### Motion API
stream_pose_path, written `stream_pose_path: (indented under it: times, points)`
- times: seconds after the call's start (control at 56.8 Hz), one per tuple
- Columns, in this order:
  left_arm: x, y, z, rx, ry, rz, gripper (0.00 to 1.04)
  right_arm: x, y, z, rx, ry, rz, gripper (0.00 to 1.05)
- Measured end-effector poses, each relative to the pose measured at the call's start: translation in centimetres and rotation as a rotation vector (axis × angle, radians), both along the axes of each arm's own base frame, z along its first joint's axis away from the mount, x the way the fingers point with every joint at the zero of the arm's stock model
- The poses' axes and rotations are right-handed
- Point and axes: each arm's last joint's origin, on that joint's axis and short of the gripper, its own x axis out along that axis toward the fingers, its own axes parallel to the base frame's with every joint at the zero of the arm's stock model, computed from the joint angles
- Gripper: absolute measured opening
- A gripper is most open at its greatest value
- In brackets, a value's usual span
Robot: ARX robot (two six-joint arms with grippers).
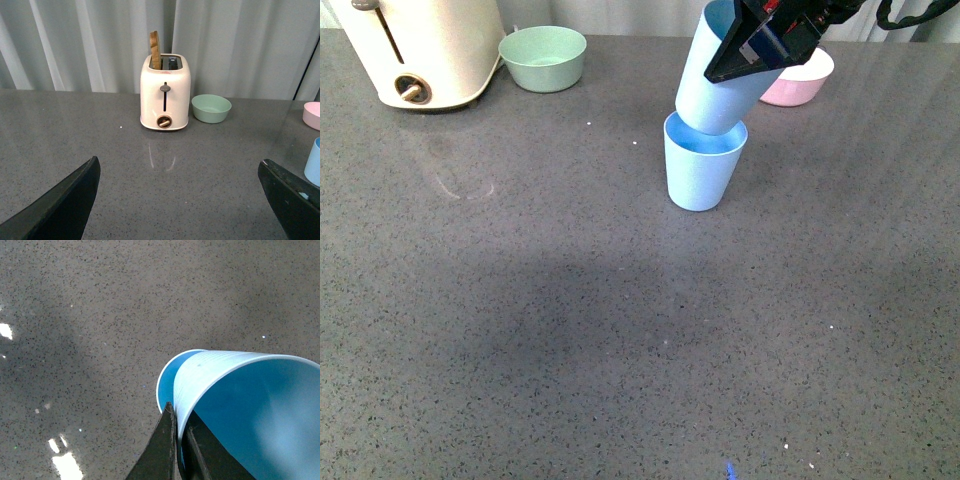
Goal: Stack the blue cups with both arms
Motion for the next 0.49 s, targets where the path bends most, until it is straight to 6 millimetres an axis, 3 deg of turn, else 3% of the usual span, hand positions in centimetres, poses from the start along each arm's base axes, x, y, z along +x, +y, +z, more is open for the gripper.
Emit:
stream_pose_path:
  times: [0.44,0.493]
  points:
    - [0.0,0.0,0.0,0.0,0.0,0.0,0.96,0.7,0.7,-1.4,-0.016,0.0,-0.006,0.02]
    - [0.0,0.0,0.0,0.0,0.0,0.0,0.96,0.7,0.8,-1.3,-0.016,-0.007,-0.01,0.12]
